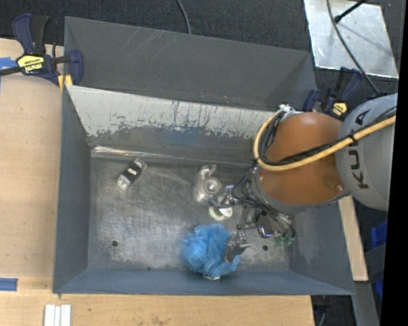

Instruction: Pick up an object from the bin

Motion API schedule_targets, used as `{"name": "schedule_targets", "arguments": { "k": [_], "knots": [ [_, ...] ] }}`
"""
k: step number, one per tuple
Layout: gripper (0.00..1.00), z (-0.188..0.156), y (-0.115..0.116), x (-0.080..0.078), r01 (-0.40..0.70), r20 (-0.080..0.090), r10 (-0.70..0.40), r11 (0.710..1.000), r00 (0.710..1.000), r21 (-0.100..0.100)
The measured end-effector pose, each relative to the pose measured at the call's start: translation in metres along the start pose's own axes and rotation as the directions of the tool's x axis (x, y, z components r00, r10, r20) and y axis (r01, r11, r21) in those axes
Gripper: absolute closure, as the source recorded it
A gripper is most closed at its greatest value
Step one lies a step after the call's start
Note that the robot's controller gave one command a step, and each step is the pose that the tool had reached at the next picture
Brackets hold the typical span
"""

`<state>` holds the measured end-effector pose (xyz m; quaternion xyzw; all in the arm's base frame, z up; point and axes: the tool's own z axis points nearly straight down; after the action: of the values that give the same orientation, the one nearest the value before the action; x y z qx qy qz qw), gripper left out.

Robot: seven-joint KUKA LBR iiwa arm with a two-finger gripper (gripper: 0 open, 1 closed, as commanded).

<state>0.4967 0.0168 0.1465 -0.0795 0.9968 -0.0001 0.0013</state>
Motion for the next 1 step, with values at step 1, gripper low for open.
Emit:
{"name": "schedule_targets", "arguments": {
  "k": [1],
  "knots": [
    [1.00, 0.0709, -0.0040, -0.0331, 0.109, -0.009, -0.109, 0.994, 0.994, 0.002]
  ]
}}
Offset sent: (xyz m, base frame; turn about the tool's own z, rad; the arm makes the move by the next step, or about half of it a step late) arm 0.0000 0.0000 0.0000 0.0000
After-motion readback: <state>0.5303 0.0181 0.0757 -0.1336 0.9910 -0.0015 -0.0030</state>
